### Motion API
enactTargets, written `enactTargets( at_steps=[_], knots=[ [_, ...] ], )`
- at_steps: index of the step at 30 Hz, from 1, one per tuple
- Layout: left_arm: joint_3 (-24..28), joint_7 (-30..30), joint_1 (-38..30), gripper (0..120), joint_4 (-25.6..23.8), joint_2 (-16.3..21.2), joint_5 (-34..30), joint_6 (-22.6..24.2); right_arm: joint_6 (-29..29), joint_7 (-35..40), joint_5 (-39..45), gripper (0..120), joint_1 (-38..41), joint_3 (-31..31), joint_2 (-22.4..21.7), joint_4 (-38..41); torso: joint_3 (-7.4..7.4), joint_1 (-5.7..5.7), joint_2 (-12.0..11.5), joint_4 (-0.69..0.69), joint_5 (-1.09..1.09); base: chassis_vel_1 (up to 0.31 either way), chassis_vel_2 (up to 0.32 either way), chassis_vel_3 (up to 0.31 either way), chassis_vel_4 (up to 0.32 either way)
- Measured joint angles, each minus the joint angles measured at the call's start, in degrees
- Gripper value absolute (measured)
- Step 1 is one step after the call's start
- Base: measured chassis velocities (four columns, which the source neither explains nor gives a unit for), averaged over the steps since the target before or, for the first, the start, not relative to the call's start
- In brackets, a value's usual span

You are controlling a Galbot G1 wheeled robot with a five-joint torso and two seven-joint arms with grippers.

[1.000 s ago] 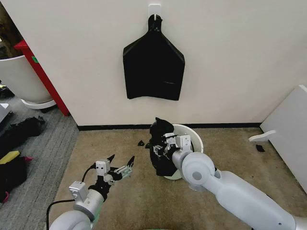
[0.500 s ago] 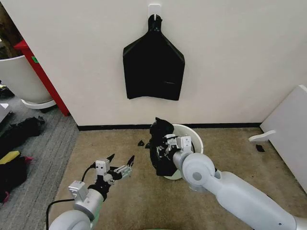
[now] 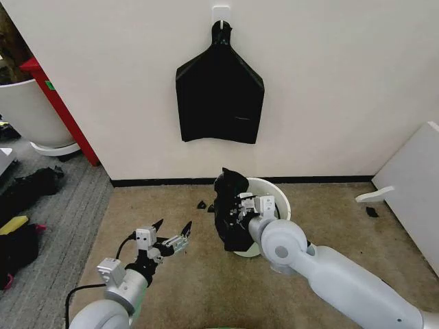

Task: Place the garbage bag over the trash bin.

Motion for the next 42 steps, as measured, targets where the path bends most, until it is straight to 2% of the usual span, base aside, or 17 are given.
enactTargets(
  at_steps=[10,20,25,30,33,39,42],
  knots=[
    [0.69,0.48,-0.62,100,0.64,0.11,0.06,-0.06,0.51,1.03,1.86,0,-0.4,1.41,-1.78,2.69,0.0,0.0,0.0,0.0,0.0,0.0,0.0,0.0,0.0],
    [3.79,0.03,-5.35,100,2.74,1.16,-0.67,0.61,0.87,0.91,3.43,0,-1.28,4.22,-2.76,3.56,0.0,0.0,0.0,0.0,0.0,0.0,0.0,0.0,0.0],
    [5.77,-1.15,-11.14,100,6.33,2.27,-6.15,2.82,0.94,0.67,3.02,0,-1.78,3.56,-2.62,3.81,0.0,0.0,0.0,0.0,0.0,0.0,0.0,0.0,0.0],
    [7.85,-5.54,-19.38,100,9.92,3.69,-15.99,7.21,1.34,0.66,3.03,0,-1.52,3.39,-2.46,3.89,0.01,0.0,0.0,0.0,-0.01,0.0,0.0,0.0,0.0],
    [8.41,-7.71,-22.05,100,9.88,4.09,-19.34,8.83,1.51,0.81,3.32,0,-1.42,3.44,-2.49,3.89,0.01,0.0,0.0,0.0,0.0,0.0,0.0,0.0,0.0],
    [9.53,-14.64,-28.55,100,6.64,4.0,-31.4,13.12,1.79,1.47,3.72,0,-1.39,3.52,-2.51,3.89,0.0,0.0,0.0,0.0,0.0,0.0,0.0,0.0,0.0],
    [10.54,-17.11,-30.14,100,5.93,3.91,-32.75,14.53,1.81,1.52,3.76,0,-1.36,3.53,-2.59,3.86,0.0,0.0,0.0,0.0,0.01,0.0,0.0,0.0,0.0]
  ],
)
